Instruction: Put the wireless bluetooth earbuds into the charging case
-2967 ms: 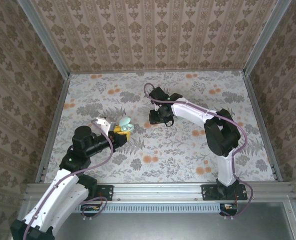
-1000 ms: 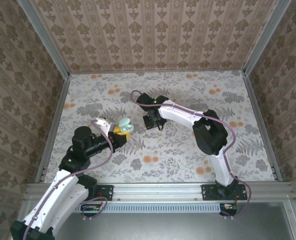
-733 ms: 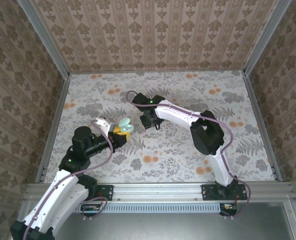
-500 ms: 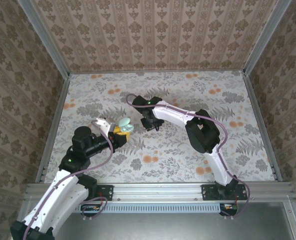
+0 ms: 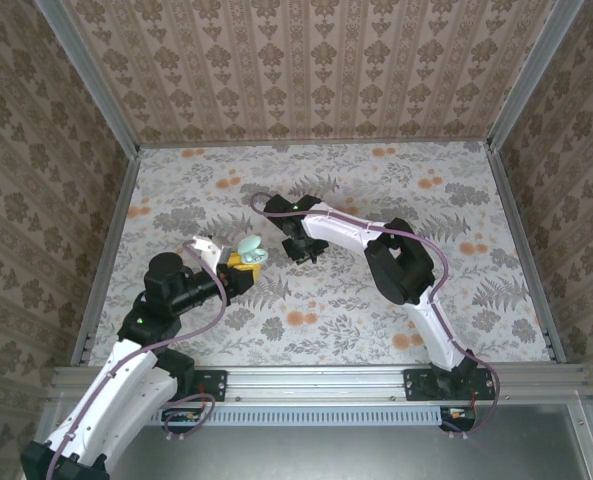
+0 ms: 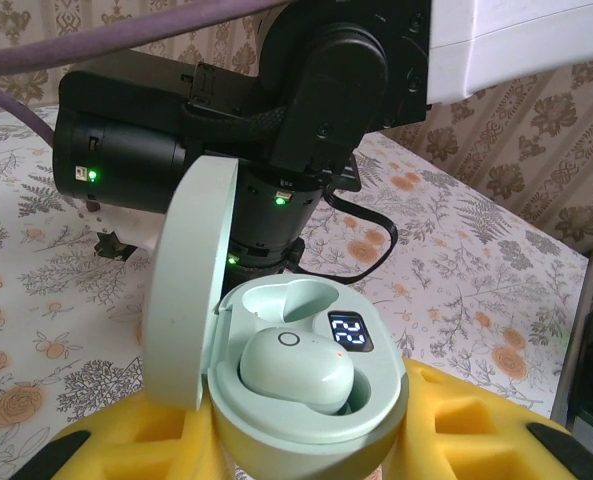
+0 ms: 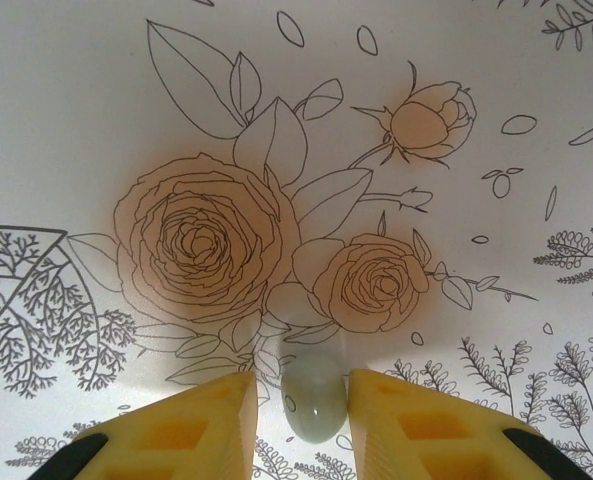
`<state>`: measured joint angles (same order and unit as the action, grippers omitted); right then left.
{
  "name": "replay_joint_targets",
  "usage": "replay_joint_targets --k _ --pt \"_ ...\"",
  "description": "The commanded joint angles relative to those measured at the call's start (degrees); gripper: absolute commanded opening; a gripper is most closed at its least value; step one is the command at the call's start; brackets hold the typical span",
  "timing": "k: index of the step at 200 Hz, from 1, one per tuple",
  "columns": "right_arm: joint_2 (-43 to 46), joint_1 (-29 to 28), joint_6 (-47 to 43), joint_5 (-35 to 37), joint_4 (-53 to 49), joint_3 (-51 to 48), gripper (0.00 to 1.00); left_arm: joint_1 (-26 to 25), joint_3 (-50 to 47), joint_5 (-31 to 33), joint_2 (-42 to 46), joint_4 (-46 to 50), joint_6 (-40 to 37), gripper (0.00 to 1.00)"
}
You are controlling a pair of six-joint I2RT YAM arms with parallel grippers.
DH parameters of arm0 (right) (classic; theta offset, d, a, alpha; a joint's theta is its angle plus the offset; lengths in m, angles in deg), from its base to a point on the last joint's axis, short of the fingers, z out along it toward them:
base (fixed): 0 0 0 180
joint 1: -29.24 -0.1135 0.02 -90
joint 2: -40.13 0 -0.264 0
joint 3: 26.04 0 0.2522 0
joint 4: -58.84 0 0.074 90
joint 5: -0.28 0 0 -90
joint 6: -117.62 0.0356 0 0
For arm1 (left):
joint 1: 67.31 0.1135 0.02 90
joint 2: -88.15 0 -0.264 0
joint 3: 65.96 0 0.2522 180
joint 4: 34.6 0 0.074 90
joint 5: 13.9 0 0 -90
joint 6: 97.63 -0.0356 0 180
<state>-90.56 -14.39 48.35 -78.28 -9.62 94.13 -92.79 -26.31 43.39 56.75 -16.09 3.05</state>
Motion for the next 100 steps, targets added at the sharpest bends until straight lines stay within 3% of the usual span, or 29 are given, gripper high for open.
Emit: replay_joint_targets --k 1,60,100 --pt "-1.70 0.23 -1.23 1.78 -2.79 2.00 0.31 -0.21 1.14 0.27 0.06 0.78 -1.49 0.18" --pt "-2.40 0.47 -2.18 2.58 -3.40 2.13 0.30 -0.27 1.87 0.03 -1.02 0.70 -1.60 0.18" --pt "-1.63 1.30 -3.31 2.36 -4.32 2.18 0.23 -0.22 1.80 -0.01 -1.04 0.78 -1.61 0.18"
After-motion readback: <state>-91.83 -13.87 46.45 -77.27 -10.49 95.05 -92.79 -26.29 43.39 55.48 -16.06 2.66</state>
